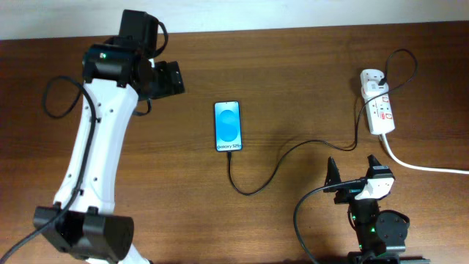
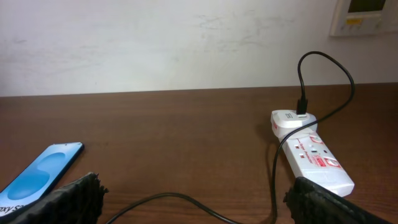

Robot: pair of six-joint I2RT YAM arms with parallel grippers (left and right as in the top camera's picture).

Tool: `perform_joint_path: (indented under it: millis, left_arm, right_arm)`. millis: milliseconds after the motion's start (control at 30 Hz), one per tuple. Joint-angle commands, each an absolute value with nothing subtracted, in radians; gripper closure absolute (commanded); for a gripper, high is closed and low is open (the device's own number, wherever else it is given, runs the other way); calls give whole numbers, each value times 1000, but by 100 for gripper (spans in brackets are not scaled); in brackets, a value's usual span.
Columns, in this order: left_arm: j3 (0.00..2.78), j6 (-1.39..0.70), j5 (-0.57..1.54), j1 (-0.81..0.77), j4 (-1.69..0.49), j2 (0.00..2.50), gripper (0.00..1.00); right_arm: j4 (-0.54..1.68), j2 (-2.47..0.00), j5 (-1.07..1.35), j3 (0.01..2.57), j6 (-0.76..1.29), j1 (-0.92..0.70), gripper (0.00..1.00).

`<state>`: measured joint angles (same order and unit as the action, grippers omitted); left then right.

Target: Plug charger to phone and switch on socket

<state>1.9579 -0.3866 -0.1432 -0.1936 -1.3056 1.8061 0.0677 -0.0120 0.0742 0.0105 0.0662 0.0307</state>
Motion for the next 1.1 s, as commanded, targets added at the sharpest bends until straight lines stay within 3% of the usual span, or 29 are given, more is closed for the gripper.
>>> perform_joint_path:
  millis: [0, 200, 500, 633, 867, 1067]
  left_arm:
    - [1897, -389, -177, -226, -1277, 1670, 1]
    - [1313, -388, -233, -198, -956, 1276, 1]
    - [820, -338, -224, -109, -778, 653, 1]
    - [540, -2, -25, -109, -496, 499, 1]
    - [236, -3, 3, -109, -77, 367, 1]
    - [38, -3, 5, -82, 12, 156, 1]
  right_arm:
    - [75, -3, 66, 6, 59, 27, 2]
    - [75, -3, 66, 6, 60, 27, 2]
    - [75, -3, 66, 6, 59, 27, 2]
    - [75, -3, 66, 6, 59, 27, 2]
    - [75, -3, 66, 6, 59, 27, 2]
    - [75, -3, 66, 6, 59, 27, 2]
